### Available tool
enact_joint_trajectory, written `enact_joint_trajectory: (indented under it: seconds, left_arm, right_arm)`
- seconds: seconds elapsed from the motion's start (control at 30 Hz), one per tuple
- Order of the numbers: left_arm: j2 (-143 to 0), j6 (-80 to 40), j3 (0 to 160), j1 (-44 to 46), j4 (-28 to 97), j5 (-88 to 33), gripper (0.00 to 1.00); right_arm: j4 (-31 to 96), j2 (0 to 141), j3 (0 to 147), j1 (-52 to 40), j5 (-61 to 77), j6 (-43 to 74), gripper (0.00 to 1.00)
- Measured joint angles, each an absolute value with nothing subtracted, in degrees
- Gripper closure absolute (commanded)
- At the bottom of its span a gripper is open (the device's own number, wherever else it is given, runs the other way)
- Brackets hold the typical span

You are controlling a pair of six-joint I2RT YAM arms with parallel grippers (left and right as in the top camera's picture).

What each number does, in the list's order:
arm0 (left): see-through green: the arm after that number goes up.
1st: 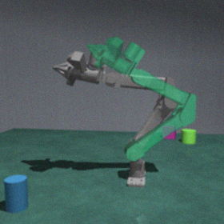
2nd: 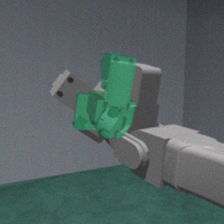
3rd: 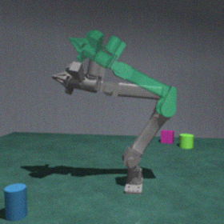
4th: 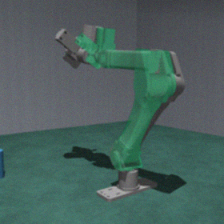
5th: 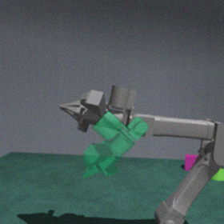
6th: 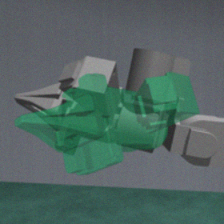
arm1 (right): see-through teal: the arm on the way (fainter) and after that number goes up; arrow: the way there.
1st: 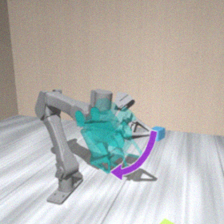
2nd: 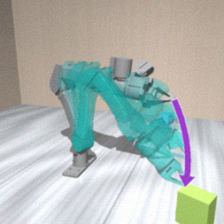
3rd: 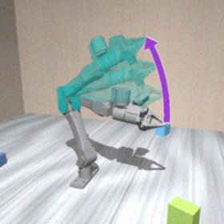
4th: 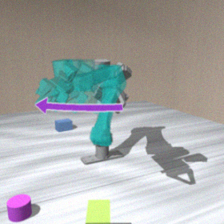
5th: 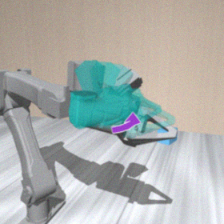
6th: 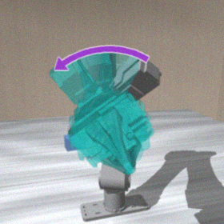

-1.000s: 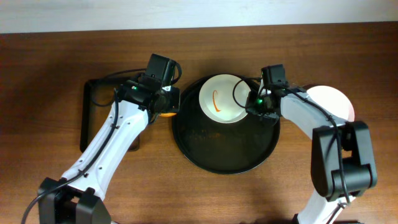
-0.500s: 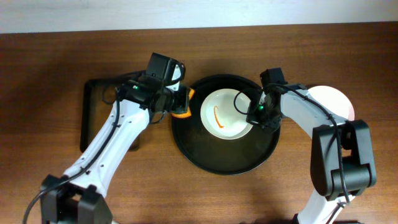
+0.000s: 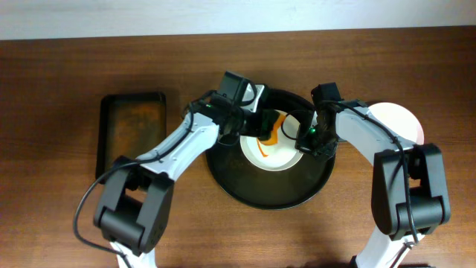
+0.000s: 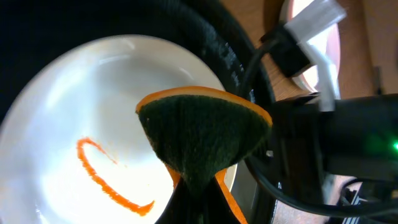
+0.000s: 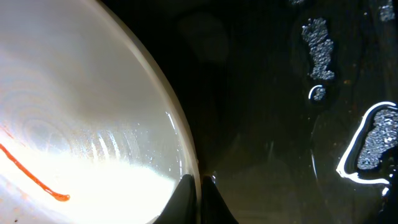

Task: Clean dirty plates on tray and stack at the side
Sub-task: 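Scrub the last plate with the sponge in the left gripper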

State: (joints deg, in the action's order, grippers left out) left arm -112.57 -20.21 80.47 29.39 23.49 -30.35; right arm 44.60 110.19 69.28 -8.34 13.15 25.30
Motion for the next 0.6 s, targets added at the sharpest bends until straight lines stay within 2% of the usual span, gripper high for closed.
enact_joint_trajectory:
  seconds: [0.2,0.6]
  left_arm:
    - [-117.5,-27.1,80.5,30.1,21.6,-31.6,1.00]
    - [-120.8,-29.9,80.5,32.2,21.5,-31.8,1.00]
  right_arm:
    - [44.8,110.2,69.3,-8.3,13.1,25.3,0.96]
    - [44.9,110.2,69.3,-8.3,13.2,25.3,0.96]
